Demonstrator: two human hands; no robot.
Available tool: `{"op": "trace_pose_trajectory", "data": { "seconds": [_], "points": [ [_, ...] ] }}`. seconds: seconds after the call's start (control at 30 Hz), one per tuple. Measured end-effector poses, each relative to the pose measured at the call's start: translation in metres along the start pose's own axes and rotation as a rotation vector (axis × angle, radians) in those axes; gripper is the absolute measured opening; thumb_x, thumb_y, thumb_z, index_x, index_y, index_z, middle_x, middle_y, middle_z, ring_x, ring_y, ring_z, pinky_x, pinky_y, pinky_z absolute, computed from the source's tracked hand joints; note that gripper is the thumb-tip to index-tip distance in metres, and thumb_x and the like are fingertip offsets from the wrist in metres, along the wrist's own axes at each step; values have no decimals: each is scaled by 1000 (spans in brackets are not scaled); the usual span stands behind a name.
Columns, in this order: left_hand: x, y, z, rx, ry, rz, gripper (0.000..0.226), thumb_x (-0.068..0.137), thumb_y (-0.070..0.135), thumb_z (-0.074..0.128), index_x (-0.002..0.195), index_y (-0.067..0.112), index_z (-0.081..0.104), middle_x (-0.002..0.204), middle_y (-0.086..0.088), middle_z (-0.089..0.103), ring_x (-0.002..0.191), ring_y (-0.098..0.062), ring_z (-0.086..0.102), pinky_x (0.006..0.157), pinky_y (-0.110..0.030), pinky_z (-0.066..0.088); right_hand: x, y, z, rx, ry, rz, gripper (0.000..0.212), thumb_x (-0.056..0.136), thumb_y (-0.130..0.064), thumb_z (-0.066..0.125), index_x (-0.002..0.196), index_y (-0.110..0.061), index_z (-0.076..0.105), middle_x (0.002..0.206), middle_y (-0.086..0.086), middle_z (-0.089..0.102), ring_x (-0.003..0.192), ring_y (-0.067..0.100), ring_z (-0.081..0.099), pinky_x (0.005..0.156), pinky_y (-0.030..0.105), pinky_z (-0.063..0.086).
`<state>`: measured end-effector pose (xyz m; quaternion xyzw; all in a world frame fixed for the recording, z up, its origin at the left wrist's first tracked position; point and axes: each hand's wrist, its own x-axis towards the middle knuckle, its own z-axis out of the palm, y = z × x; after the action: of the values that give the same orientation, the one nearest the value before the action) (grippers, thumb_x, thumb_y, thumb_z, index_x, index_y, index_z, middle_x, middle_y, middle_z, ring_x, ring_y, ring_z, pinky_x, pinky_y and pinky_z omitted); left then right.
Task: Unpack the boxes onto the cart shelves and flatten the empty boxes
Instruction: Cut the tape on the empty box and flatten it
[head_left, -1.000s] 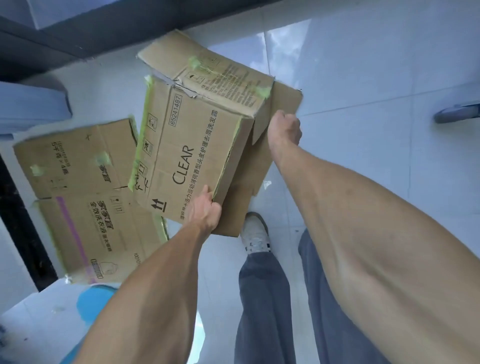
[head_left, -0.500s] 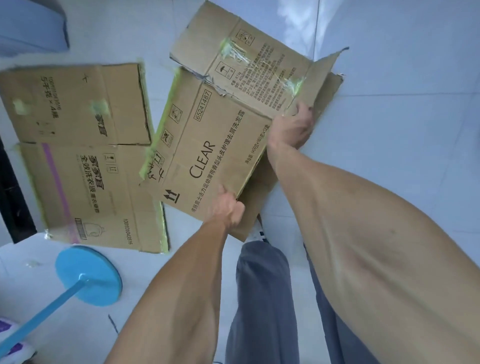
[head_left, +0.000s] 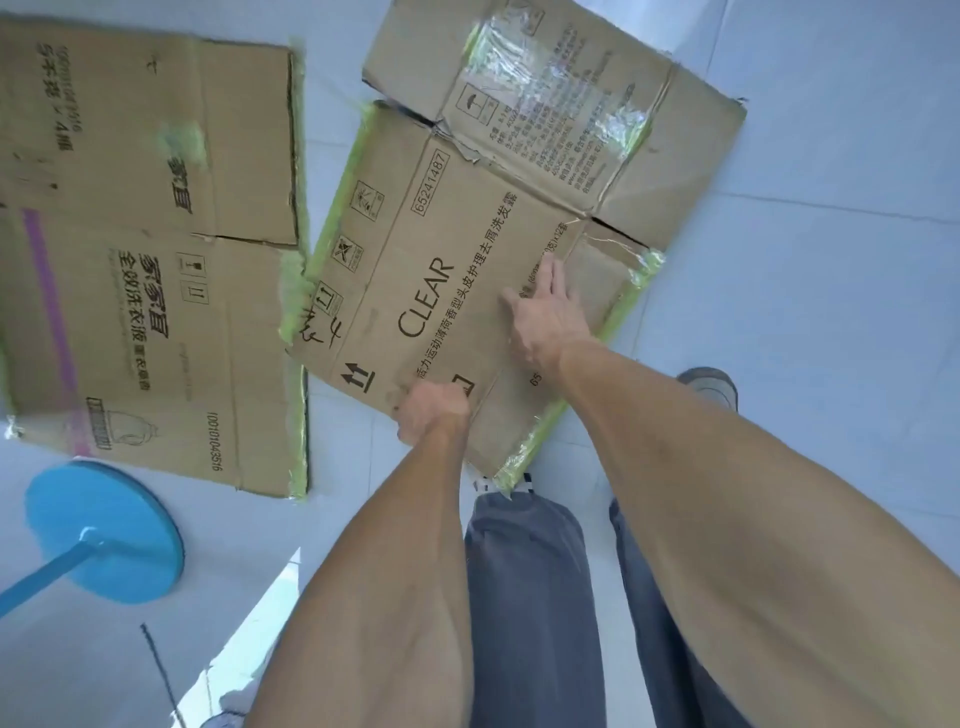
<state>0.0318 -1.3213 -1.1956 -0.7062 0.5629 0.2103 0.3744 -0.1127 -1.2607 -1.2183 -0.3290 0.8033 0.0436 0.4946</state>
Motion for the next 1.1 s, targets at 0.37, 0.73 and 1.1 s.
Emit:
{"op": "trace_pose_trajectory", "data": {
  "seconds": [0.37, 0.73, 1.1],
  "points": [
    [52, -64, 10, -1114, -112, -349, 45, 92, 12, 60, 135, 13, 49, 125, -5, 63, 105, -24, 60, 93, -35, 47, -2, 6, 38, -384, 1, 4, 96, 93, -15, 55, 156, -26, -16, 158, 30, -18, 149, 43, 3, 111, 49, 33],
    [-34, -146, -124, -1729, -185, -310, 29, 89, -10, 61, 99, 17, 69, 106, -1, 73, 106, -23, 67, 97, -42, 52, -87, -118, -125, -495, 159, -176, 59, 97, -26, 48, 149, -16, 22, 147, 24, 31, 131, 36, 37, 104, 45, 41],
    [101, -309, -185, -1914, 18, -583, 25, 95, -1, 59, 93, 23, 66, 96, 9, 67, 87, -13, 64, 72, -34, 54, -34, -353, -79, -711, 102, -422, 51, 97, -27, 42, 145, -13, 31, 145, 22, 34, 137, 37, 32, 111, 48, 36]
  ]
}}
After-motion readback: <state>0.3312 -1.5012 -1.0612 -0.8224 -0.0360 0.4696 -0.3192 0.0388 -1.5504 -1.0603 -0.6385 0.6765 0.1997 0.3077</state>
